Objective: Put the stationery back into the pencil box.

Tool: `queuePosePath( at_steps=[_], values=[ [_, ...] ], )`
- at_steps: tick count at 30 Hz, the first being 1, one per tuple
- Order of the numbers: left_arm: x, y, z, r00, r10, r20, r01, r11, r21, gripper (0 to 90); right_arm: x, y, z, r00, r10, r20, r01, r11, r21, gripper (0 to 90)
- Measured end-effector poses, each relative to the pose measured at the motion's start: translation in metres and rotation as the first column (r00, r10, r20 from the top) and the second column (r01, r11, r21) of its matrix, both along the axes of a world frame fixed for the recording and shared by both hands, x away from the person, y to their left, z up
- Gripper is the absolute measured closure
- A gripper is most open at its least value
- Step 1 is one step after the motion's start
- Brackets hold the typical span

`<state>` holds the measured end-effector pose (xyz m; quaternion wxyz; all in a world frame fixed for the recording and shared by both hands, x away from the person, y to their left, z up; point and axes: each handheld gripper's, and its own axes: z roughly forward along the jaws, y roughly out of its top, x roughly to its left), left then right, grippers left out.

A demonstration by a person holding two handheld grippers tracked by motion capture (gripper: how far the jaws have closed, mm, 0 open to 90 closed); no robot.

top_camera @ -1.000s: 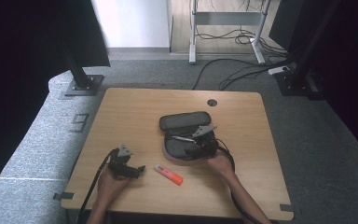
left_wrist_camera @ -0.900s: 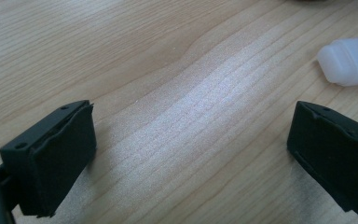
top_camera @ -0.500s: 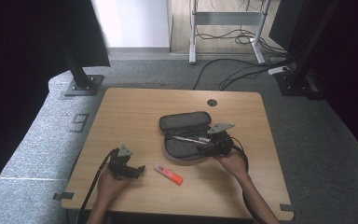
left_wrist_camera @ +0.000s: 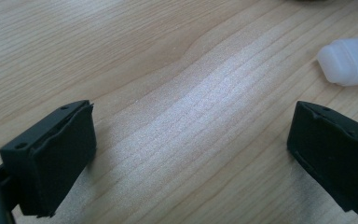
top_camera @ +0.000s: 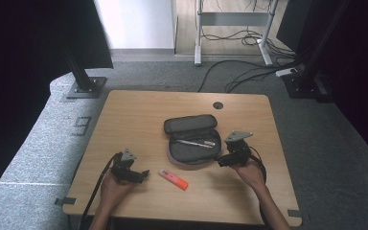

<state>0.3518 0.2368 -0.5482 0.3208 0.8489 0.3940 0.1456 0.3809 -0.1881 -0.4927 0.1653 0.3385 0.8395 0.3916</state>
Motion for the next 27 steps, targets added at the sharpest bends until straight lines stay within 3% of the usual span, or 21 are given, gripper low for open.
queuePosePath(
  at_steps=[16, 27],
  values=[
    [0.000, 0.000, 0.000, 1.0000, 0.000, 0.000, 0.000, 1.0000, -0.001, 1.0, -0.020, -0.030, -0.026, 0.9971, -0.076, -0.007, 0.076, 0.997, -0.026, 6.4],
    [0.000, -0.002, 0.000, 0.9999, 0.010, -0.001, -0.010, 0.9999, 0.001, 0.5, -0.027, -0.042, -0.050, 0.9919, -0.116, -0.051, 0.115, 0.993, -0.030, 6.5]
  ],
)
